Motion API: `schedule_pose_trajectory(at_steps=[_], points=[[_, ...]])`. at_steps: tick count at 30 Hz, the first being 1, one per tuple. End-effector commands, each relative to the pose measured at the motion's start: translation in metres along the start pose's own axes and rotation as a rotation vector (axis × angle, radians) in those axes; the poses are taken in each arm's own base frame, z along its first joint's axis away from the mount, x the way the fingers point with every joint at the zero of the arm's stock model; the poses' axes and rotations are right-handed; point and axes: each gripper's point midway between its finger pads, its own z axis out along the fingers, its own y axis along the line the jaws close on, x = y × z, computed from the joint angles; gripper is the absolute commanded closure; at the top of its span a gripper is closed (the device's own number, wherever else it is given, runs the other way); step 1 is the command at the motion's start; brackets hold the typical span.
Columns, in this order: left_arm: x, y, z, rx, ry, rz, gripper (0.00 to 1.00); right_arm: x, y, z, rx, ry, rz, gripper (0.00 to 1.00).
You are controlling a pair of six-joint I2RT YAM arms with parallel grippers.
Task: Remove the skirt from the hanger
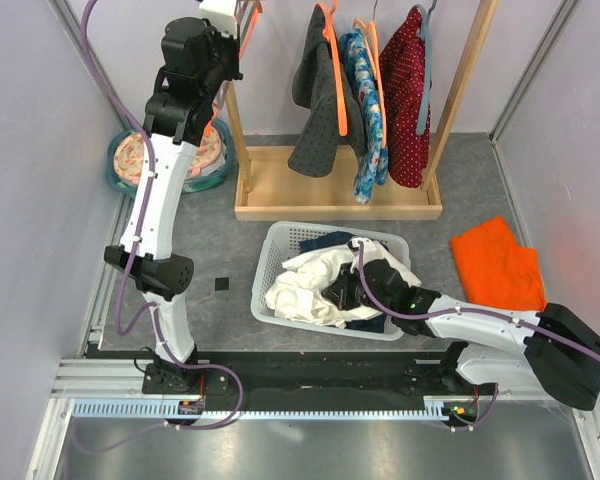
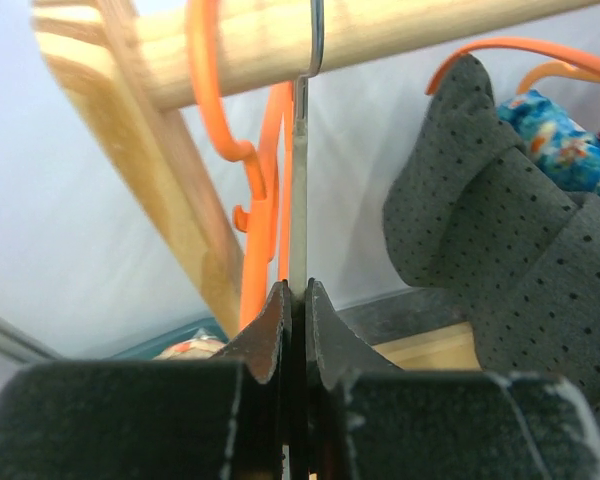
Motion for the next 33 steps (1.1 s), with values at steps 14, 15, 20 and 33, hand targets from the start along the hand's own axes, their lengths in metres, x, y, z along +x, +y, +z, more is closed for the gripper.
schedule_pose_trajectory(at_steps=[14,15,20,33], points=[[0.017,-0.019,0.01,0.142,0.036,-0.083,0.98,-0.014,0.003,-0.008,0.002,-0.05,-0.008,0.99],[0.02,-0.02,0.009,0.142,0.047,-0.081,0.9,-0.014,0.002,-0.008,0.006,-0.051,-0.006,0.96],[0.017,-0.002,-0.008,0.059,0.057,-0.089,0.87,-0.015,0.004,-0.011,0.005,-0.052,-0.006,0.8],[-0.054,-0.011,-0.083,0.123,-0.098,-0.131,0.27,-0.047,0.031,-0.029,-0.036,-0.085,-0.029,0.47]])
